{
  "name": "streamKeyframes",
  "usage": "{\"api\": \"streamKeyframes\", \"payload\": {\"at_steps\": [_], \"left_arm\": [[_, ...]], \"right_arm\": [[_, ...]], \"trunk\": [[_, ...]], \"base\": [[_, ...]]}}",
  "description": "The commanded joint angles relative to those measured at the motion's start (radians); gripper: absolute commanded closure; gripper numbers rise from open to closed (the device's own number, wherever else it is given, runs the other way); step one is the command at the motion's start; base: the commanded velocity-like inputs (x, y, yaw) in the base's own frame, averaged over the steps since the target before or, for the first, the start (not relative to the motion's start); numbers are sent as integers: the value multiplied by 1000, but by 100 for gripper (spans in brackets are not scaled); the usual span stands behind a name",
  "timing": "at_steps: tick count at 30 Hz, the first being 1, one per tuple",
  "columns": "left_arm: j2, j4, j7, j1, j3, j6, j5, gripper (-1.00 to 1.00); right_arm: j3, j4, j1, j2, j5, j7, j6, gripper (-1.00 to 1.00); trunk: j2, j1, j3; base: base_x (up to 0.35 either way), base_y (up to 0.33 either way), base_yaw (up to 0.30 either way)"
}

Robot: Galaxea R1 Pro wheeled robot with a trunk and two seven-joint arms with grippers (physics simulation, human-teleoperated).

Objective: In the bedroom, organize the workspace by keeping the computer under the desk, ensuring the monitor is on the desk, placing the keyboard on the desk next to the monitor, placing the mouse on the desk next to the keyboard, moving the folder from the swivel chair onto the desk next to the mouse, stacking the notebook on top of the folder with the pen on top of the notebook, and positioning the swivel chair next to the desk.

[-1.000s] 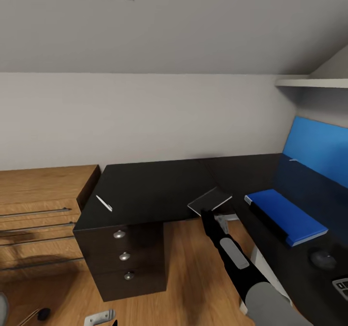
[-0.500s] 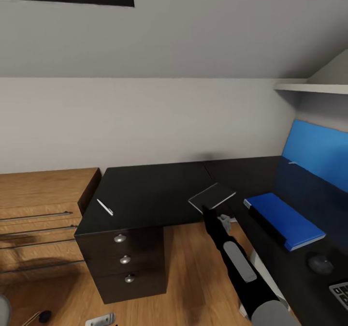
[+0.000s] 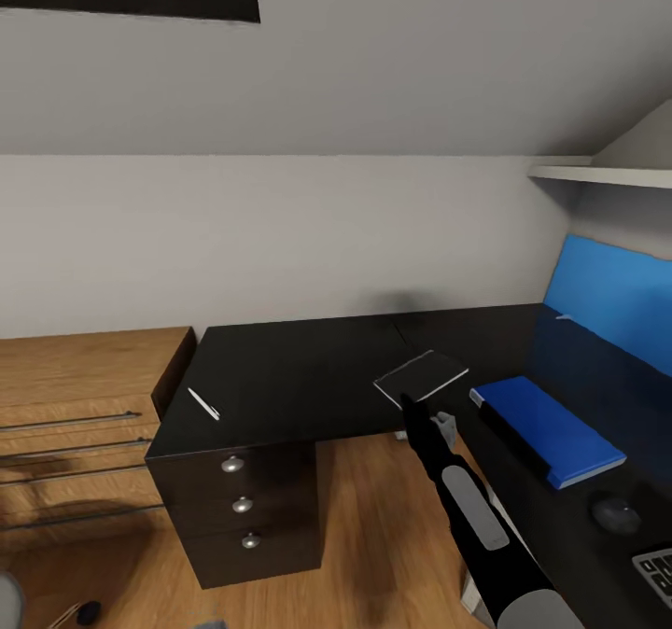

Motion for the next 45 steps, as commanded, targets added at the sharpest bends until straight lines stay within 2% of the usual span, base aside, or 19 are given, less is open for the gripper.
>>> {"api": "streamKeyframes", "payload": {"at_steps": [1, 6, 15, 16, 21, 25, 31, 35, 45], "left_arm": [[-1, 0, 0, 0, 2, 5, -8, -100], [-1, 3, 0, 0, 1, 6, -8, -100], [-1, 4, 0, 1, 2, 6, -8, -100], [-1, 4, 0, 0, 2, 6, -7, -100], [-1, 7, 0, 0, 2, 6, -8, -100], [-1, 18, 0, 0, 2, 5, -8, -100], [-1, 20, -1, 0, 2, 4, -8, -100], [-1, 19, -1, 0, 0, 3, -6, -100], [-1, 18, -2, 0, 0, -46, -8, -100]], "right_arm": [[-3, 1, -1, 0, -13, 6, -14, 100], [-14, -1, 2, -3, -13, 5, -47, 100], [-54, -10, 3, -11, -15, 4, -52, 100], [-68, -22, 3, -20, -15, 3, -52, 100], [-80, -28, 3, -40, -18, 2, -51, 100], [-132, -30, 3, -52, -21, 2, -46, 100], [-143, -31, 3, -55, -21, 4, -42, 100], [-146, -31, 3, -84, -22, 2, -40, 100], [-149, -32, 3, -91, -23, 6, -41, 100]], "trunk": [[-1, 0, -1], [-1, 0, -2], [-1, 0, -6], [-1, 0, -6], [-1, 0, -8], [-1, 0, -10], [-1, 0, -11], [-1, 0, -11], [-1, 0, -11]], "base": [[0, 0, 0], [0, 0, -121], [0, 0, -230], [0, 0, -232], [0, 0, -184], [0, 0, -127], [0, 0, -41], [2, -3, -6], [94, -104, 0]]}}
